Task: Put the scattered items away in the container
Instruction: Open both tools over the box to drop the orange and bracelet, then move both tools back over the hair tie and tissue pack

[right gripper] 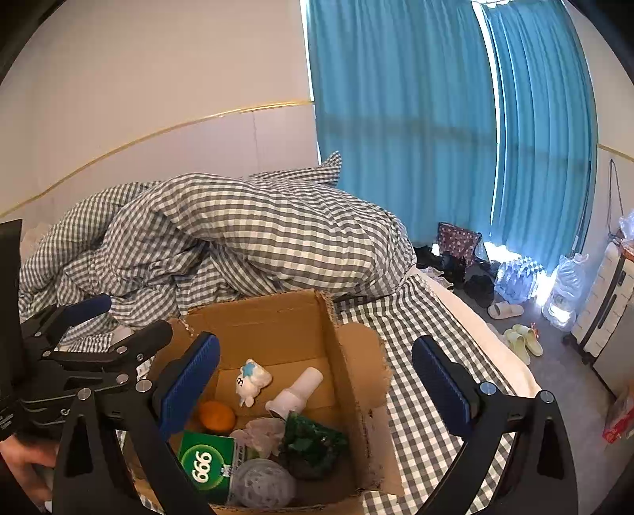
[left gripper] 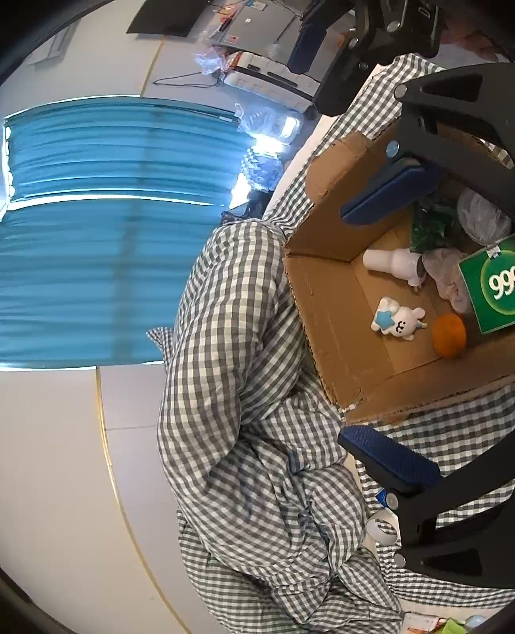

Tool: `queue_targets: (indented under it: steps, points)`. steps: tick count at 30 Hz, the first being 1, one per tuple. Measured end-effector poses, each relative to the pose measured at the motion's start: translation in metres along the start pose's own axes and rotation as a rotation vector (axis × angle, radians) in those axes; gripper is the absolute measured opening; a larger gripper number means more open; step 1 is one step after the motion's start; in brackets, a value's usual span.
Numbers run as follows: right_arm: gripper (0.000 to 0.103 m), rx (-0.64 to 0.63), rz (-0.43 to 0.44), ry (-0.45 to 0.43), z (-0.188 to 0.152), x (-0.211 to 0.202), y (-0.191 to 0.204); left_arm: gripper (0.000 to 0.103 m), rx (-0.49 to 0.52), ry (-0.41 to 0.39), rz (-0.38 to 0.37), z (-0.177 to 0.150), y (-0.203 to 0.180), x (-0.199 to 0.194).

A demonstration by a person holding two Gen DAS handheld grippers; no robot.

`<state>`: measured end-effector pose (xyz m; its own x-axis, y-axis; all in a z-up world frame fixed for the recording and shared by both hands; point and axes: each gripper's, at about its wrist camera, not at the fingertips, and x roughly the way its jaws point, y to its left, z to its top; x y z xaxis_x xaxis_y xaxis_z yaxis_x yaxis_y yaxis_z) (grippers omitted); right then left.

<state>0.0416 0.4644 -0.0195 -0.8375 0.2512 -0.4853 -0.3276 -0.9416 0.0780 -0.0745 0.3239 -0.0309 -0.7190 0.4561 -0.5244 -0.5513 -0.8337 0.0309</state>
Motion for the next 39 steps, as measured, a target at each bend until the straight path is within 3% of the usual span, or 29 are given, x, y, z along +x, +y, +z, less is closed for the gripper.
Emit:
queue_targets:
  steps: [7,17,24,31,39]
  points:
    - [0.103,0.045,0.069,-0.010,0.004,0.003,0.027,0.103,-0.037,0.011,0.072,-0.018,0.049,-0.023]
    - [0.103,-0.048,0.229,-0.152,-0.002,0.001,0.129,0.103,-0.192,0.015,0.241,-0.054,0.172,-0.074]
    - [0.103,-0.064,0.250,-0.088,0.001,0.011,0.193,0.103,-0.258,0.010,0.372,-0.083,0.239,-0.112]
    - [0.103,-0.109,0.314,-0.019,-0.007,0.024,0.247,0.103,-0.333,0.019,0.453,-0.110,0.294,-0.142]
    - [0.103,-0.191,0.330,-0.009,-0.018,0.031,0.298,0.103,-0.403,0.026,0.530,-0.134,0.345,-0.168]
